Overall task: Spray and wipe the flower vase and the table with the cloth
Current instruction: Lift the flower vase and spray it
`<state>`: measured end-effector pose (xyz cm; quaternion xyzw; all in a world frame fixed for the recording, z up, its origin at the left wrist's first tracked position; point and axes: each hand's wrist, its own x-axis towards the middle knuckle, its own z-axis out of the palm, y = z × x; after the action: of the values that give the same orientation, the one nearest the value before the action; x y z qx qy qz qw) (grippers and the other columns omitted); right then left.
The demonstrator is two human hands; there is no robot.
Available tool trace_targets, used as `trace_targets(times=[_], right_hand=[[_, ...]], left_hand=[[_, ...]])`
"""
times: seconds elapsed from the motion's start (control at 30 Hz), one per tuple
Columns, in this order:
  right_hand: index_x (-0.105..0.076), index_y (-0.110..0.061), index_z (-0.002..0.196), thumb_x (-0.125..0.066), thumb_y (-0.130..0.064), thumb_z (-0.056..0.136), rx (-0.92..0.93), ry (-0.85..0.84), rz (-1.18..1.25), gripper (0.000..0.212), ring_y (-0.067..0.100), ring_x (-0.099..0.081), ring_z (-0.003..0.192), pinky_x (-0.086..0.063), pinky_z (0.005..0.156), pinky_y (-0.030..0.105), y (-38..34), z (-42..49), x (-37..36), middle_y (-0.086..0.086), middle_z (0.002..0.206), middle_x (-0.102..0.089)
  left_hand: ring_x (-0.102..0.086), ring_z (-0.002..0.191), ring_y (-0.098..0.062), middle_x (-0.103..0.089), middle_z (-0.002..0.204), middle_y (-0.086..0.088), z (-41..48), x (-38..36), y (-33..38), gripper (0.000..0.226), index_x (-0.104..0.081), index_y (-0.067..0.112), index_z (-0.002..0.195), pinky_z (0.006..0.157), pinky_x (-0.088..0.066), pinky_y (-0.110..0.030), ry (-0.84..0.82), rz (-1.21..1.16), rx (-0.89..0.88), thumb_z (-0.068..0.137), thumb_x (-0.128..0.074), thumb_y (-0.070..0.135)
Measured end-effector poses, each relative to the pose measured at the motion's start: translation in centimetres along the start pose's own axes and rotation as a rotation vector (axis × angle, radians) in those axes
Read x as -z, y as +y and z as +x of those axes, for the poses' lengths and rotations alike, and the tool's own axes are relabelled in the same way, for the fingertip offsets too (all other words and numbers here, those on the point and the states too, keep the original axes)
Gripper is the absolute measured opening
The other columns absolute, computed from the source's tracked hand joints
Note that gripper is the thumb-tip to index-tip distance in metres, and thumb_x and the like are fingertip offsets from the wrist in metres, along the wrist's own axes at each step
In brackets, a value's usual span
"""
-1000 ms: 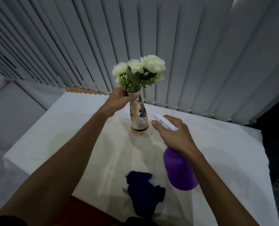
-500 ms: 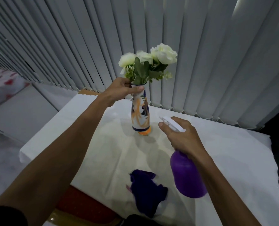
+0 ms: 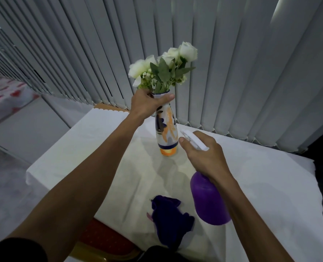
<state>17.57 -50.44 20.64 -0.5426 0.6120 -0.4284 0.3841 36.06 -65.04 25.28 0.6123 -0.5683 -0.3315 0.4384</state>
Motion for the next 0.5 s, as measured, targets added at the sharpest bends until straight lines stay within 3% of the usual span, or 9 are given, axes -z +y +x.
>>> trace_targets(times=[0.07, 0.17, 0.4, 0.5], right_hand=[[-0.066, -0.023, 0.082, -0.068, -0.046, 0.094, -0.001, -0.027, -0.025, 0.027, 0.005, -0.058, 0.06, -0.04, 0.049, 0.011, 0.7, -0.6, -0.3, -0.008, 0.071, -0.066], [-0.064, -0.023, 0.078, -0.07, -0.044, 0.094, -0.05, -0.056, -0.063, 0.027, 0.003, -0.055, 0.056, -0.04, 0.05, 0.013, 2.1, -1.9, -0.7, -0.011, 0.06, -0.06], [-0.063, -0.028, 0.077, -0.069, -0.043, 0.096, -0.012, -0.03, -0.003, 0.025, 0.001, -0.056, 0.059, -0.041, 0.052, 0.009, 1.2, -2.2, -1.0, -0.017, 0.062, -0.061], [-0.061, -0.027, 0.076, -0.069, -0.043, 0.096, 0.017, -0.013, -0.009, 0.026, 0.003, -0.055, 0.059, -0.041, 0.052, 0.01, 0.8, -1.5, -1.3, -0.01, 0.062, -0.059]], left_hand=[[-0.072, 0.098, -0.013, -0.076, 0.107, 0.008, 0.1, 0.2, 0.4, 0.076, -0.074, 0.023, 0.11, 0.086, -0.062, -0.039, 0.039, 0.014, 0.023, 0.047, -0.089, 0.063], [-0.072, 0.095, -0.013, -0.076, 0.104, 0.007, 0.3, 0.6, 0.7, 0.081, -0.073, 0.023, 0.109, 0.083, -0.063, -0.04, 0.095, 0.058, 0.051, 0.043, -0.087, 0.069], [-0.07, 0.098, -0.017, -0.074, 0.105, 0.008, 0.4, 0.5, 0.4, 0.093, -0.068, 0.025, 0.111, 0.086, -0.061, -0.041, 0.154, 0.124, 0.073, 0.036, -0.082, 0.078], [-0.07, 0.096, -0.016, -0.074, 0.104, 0.008, 0.4, 0.5, 0.2, 0.091, -0.068, 0.025, 0.11, 0.084, -0.062, -0.042, 0.159, 0.1, 0.083, 0.036, -0.083, 0.077]])
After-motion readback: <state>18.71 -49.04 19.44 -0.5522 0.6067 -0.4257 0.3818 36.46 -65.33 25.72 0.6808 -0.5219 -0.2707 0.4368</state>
